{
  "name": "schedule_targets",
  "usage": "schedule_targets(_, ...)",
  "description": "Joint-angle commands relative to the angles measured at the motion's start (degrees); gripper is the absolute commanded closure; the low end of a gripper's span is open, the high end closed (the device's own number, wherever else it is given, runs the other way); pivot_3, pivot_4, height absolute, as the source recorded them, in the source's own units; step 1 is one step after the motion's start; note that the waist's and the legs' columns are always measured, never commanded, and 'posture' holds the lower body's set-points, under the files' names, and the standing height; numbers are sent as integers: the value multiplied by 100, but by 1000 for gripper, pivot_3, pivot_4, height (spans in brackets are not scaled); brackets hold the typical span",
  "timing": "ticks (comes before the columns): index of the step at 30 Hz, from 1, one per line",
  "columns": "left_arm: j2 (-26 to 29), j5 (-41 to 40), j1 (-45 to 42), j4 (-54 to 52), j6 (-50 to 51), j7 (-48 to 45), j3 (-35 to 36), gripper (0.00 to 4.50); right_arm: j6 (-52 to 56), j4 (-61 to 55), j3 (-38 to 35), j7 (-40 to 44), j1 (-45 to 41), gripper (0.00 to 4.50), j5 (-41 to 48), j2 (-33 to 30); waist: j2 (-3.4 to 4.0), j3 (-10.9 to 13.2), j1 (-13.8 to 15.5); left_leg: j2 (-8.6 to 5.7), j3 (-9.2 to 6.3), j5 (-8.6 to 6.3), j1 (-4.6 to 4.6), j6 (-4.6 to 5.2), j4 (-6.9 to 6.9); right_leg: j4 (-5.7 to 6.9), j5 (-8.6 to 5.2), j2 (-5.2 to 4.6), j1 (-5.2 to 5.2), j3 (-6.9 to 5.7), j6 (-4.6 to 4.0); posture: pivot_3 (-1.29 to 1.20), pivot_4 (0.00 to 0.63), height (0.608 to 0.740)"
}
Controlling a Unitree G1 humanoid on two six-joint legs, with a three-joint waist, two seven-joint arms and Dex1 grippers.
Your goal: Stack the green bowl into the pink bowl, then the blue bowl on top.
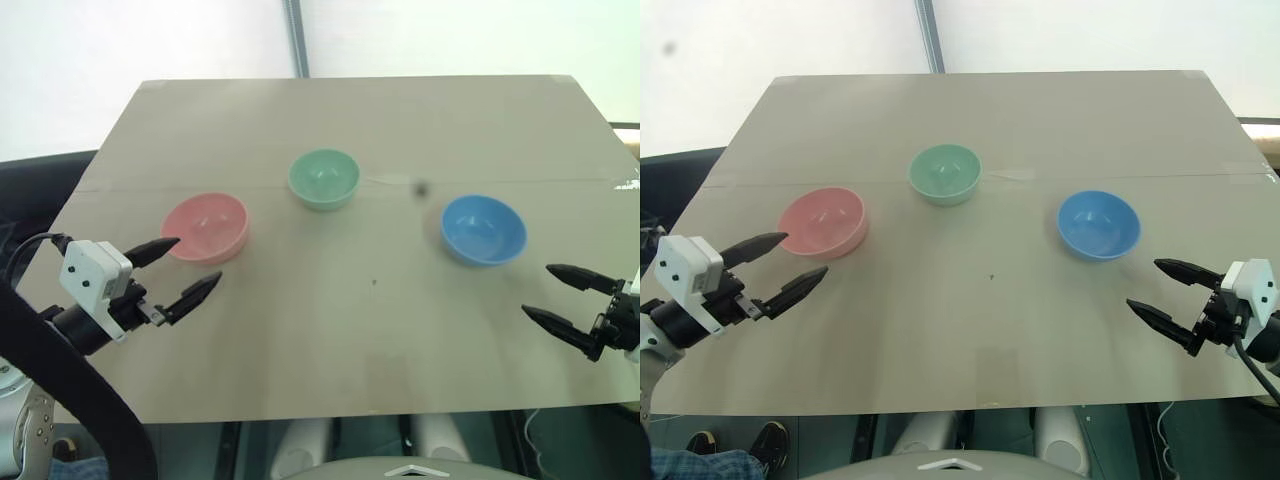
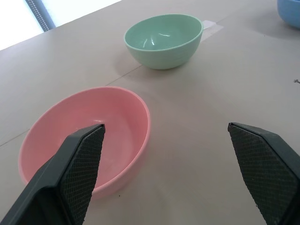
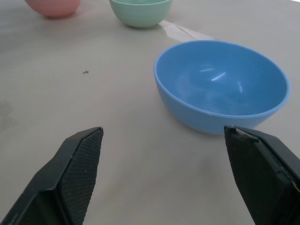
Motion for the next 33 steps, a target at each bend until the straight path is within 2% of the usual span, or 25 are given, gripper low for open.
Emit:
schedule_targets(1,46,-146,-9,-222,-153,-52,132,59,-16,-160,-241,85,-9,0,193,-81,0,0,0,0,0,0,0,0,0,0,0,0,0,0,0,0,150,740)
schedule_targets(21,115,-206,-148,-22,-113,-116,102,59,-154,-291,-235,271,-94,0,396,-66,0,0,-1,0,-1,0,0,0,0,0,0,0,1,-2,0,0,150,740)
schedule_targets(27,144,-62,-319,130,-193,-129,-73,59,-4,-1000,69,344,-125,0,621,-86,1,0,-1,0,-2,0,0,0,0,0,0,1,1,-4,0,0,150,740)
schedule_targets(33,361,357,-441,421,-149,-28,-406,59,440,-2015,653,-61,-465,0,999,-32,0,0,-4,0,-5,0,0,0,0,0,0,2,0,-6,0,0,150,740)
